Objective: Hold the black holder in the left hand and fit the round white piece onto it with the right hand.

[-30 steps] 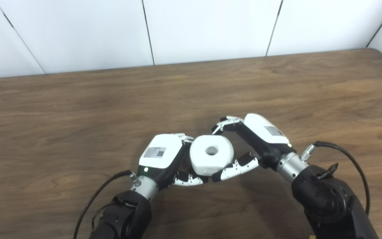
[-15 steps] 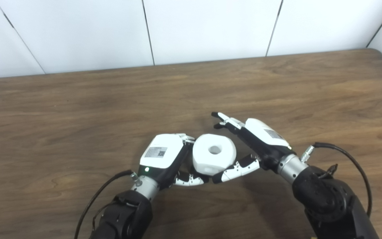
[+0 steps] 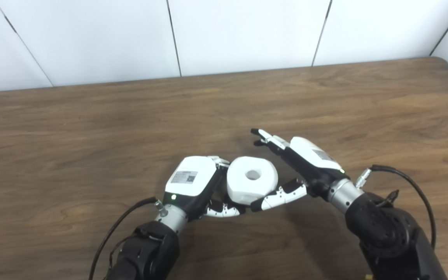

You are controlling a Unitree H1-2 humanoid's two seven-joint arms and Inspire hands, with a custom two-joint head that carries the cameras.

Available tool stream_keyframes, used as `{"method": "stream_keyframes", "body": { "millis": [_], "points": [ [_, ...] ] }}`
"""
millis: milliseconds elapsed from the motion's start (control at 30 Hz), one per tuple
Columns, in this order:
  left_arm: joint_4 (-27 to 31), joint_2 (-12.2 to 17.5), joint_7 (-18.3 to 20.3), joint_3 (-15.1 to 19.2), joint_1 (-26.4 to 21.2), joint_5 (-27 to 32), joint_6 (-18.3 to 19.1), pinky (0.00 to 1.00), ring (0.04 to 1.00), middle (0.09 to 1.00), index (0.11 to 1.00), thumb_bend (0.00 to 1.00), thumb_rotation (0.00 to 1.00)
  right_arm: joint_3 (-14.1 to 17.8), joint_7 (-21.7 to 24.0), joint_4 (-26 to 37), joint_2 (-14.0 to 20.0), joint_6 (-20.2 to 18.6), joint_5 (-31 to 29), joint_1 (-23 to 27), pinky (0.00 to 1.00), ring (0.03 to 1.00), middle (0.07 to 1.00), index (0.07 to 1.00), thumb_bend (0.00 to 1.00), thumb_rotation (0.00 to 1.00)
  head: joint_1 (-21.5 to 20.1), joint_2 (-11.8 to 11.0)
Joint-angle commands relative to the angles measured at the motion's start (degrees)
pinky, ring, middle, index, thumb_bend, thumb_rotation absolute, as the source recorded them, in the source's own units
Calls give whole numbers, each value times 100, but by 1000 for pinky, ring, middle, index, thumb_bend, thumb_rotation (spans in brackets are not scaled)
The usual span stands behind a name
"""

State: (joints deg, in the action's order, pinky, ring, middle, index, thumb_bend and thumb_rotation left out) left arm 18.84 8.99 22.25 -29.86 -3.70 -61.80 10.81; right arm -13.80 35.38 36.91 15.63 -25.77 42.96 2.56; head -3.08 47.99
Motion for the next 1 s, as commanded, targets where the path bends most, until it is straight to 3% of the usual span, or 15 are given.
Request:
{"method": "stream_keyframes", "body": {
  "millis": [0, 300, 500, 700, 967],
  "points": [
    [-116, -7, 321, -155, 51, -25, -16, 838, 844, 768, 486, 522, 51, 125, 115, 371, 101, -74, 54, 220, 974, 992, 924, 1000, 1000, 505, -2, -4],
    [-142, 33, 307, -121, 40, 41, -41, 847, 849, 772, 486, 522, 50, 563, 876, 948, 26, -112, 174, 347, 986, 1000, 963, 1000, 1000, 505, -16, -15],
    [-159, 66, 265, -112, 32, 37, -70, 841, 847, 769, 486, 522, 50, 788, 1260, 1172, 15, -112, 254, 388, 914, 1000, 976, 1000, 1000, 523, -23, -16],
    [-144, 70, 284, -92, 33, 26, -39, 843, 846, 768, 487, 521, 50, 970, 1342, 1251, -46, -110, 240, 380, 992, 1000, 969, 1000, 1000, 543, -20, -21],
    [-135, 89, 284, -77, 25, 14, -44, 830, 844, 766, 487, 521, 51, 1160, 1413, 1348, -79, -108, 145, 338, 1000, 1000, 958, 1000, 1000, 552, -17, -30]
  ]
}}
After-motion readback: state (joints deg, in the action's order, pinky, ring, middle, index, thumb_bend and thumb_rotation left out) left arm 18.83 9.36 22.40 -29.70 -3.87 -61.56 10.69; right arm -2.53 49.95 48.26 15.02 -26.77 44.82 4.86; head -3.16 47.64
